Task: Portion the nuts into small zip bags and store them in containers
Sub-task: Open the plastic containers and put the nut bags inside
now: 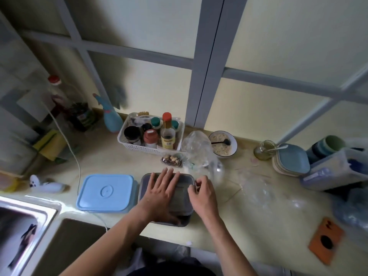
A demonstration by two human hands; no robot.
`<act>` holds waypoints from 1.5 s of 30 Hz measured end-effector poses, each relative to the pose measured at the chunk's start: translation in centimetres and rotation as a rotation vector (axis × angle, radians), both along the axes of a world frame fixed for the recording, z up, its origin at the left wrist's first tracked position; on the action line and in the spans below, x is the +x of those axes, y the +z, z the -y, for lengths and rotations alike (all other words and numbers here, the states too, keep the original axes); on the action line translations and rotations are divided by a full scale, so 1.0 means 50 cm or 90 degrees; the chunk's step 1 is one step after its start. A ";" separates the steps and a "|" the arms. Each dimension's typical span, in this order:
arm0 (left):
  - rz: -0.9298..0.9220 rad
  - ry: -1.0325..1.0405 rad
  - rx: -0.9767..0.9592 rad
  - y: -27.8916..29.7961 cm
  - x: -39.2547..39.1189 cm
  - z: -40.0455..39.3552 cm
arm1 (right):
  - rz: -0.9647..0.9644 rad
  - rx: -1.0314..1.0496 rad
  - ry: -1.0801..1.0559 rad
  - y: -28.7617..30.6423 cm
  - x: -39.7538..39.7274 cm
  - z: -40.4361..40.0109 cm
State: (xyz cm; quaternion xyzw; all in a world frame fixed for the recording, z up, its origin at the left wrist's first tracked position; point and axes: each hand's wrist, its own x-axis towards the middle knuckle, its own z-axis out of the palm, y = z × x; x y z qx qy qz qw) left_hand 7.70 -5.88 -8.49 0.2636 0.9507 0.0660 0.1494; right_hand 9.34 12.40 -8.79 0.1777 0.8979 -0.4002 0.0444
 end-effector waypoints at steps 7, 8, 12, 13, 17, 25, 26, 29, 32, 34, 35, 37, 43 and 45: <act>0.001 0.011 -0.121 -0.002 -0.018 -0.025 | -0.002 0.065 0.097 0.025 -0.017 0.004; 0.005 0.014 -0.127 -0.005 -0.016 -0.025 | 0.002 0.080 0.095 0.028 -0.019 0.008; 0.002 0.014 -0.096 -0.016 -0.011 -0.021 | 0.011 0.117 0.084 0.036 -0.016 0.016; 0.006 0.015 -0.094 -0.015 -0.010 -0.020 | 0.012 0.130 0.086 0.039 -0.014 0.018; 0.008 0.030 -0.088 -0.009 0.002 -0.017 | -0.003 0.204 0.099 0.052 -0.009 0.032; -0.040 0.034 -0.018 0.012 0.012 -0.017 | 0.030 0.249 0.114 0.064 -0.020 0.047; -0.040 0.034 -0.010 0.008 0.010 -0.014 | 0.036 0.260 0.111 0.070 -0.021 0.054; -0.024 0.014 -0.017 0.008 0.002 -0.006 | -0.008 0.293 0.099 0.082 -0.018 0.078; 0.010 -0.004 -0.030 0.017 -0.002 0.016 | -0.085 0.265 0.133 0.073 -0.005 0.100; 0.016 0.029 -0.062 0.026 -0.006 0.049 | -0.076 0.238 0.190 0.073 0.003 0.119; 0.016 0.051 -0.076 0.029 -0.007 0.071 | -0.068 0.232 0.215 0.075 0.006 0.132; 0.037 0.083 -0.081 0.031 -0.012 0.116 | -0.060 0.202 0.254 0.079 0.016 0.162; 0.060 0.035 -0.012 0.006 -0.019 0.206 | 0.106 0.347 0.344 0.094 0.049 0.281; 0.065 0.014 0.019 -0.005 -0.022 0.217 | 0.213 0.407 0.370 0.090 0.043 0.311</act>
